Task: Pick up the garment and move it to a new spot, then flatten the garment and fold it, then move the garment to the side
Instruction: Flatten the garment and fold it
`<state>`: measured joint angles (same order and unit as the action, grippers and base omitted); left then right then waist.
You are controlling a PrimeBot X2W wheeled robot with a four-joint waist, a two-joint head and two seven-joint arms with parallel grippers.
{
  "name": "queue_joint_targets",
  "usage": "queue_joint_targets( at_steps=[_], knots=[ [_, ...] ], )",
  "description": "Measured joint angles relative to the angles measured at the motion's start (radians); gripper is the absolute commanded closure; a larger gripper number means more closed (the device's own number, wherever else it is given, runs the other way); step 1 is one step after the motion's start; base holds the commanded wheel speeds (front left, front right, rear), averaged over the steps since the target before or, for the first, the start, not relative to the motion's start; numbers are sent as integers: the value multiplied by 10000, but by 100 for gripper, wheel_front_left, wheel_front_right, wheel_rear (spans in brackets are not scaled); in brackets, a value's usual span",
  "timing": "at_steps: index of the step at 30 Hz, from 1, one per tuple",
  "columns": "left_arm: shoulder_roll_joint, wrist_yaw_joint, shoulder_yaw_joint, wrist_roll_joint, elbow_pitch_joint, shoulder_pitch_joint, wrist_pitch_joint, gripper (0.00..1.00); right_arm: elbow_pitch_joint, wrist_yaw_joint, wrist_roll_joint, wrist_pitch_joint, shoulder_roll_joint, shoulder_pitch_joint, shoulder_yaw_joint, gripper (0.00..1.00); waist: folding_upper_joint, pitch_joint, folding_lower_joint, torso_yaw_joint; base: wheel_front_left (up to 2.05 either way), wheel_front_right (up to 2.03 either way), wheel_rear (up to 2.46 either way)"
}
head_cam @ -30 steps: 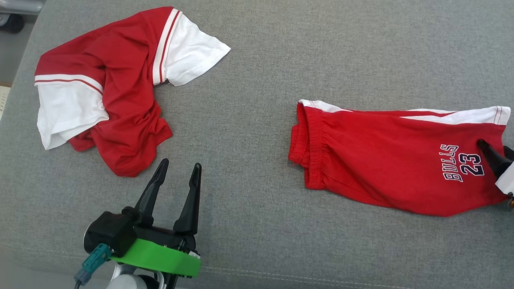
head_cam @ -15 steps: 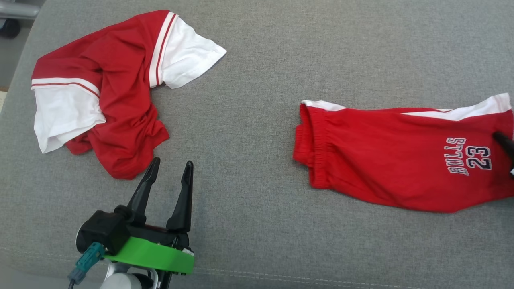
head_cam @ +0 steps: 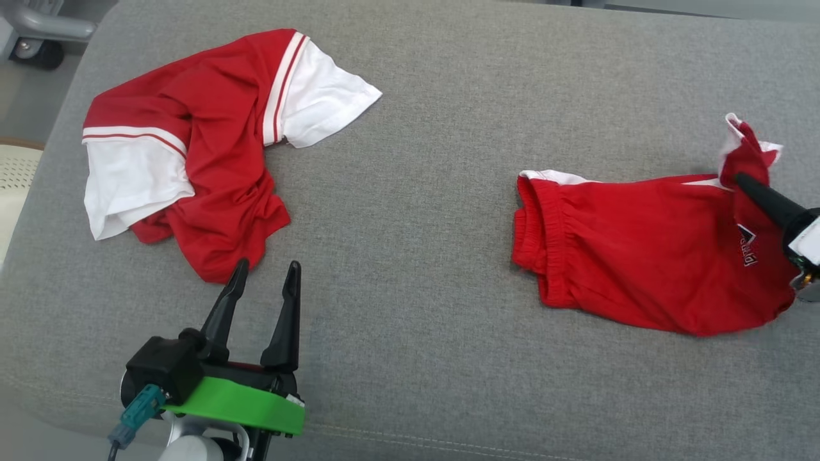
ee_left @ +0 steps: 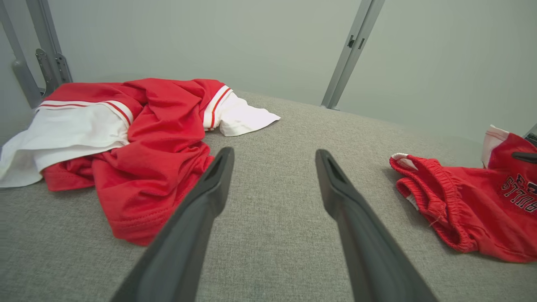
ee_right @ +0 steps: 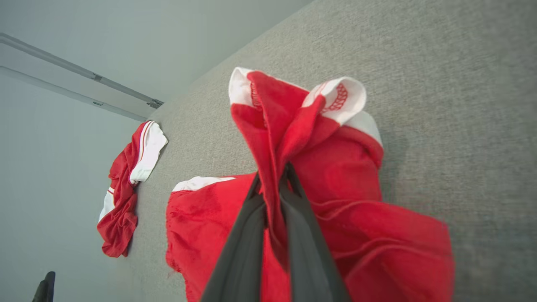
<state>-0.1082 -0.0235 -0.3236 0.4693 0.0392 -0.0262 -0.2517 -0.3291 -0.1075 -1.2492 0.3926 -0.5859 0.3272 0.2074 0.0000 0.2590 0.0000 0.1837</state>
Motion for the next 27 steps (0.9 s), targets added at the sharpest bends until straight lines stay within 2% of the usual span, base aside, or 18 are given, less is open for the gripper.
queue_joint_targets(
  at_steps=[4,9,15,23,24,25,26,27],
  knots=[
    [0,17,82,10,-90,8,0,0,757,-59,-290,238,376,8,244,100,0,-168,0,148,0,0,0],
    [23,75,65,10,-128,12,0,0,1127,-50,-268,311,685,10,477,100,0,-251,0,321,0,0,0],
    [192,299,-128,10,-328,10,0,0,1229,305,-144,88,1436,-13,759,100,0,-288,0,640,0,0,0],
    [290,410,-261,10,-575,11,0,0,1281,658,349,-242,2075,-93,1289,100,0,-359,0,1112,0,0,0],
    [291,410,-228,10,-581,11,0,0,1283,658,403,-267,2123,-93,1360,84,0,-369,0,1161,0,0,0],
    [297,410,-157,10,-581,16,0,0,1285,663,477,-293,2153,-88,1457,56,0,-378,0,1200,0,0,0],
    [299,410,-86,10,-581,21,0,0,1285,669,596,-332,2182,-86,1532,23,0,-388,0,1226,0,0,0],
    [299,410,-25,10,-585,31,0,0,1292,740,771,-399,2257,-80,1628,0,0,-401,0,1245,0,0,0]
  ],
)
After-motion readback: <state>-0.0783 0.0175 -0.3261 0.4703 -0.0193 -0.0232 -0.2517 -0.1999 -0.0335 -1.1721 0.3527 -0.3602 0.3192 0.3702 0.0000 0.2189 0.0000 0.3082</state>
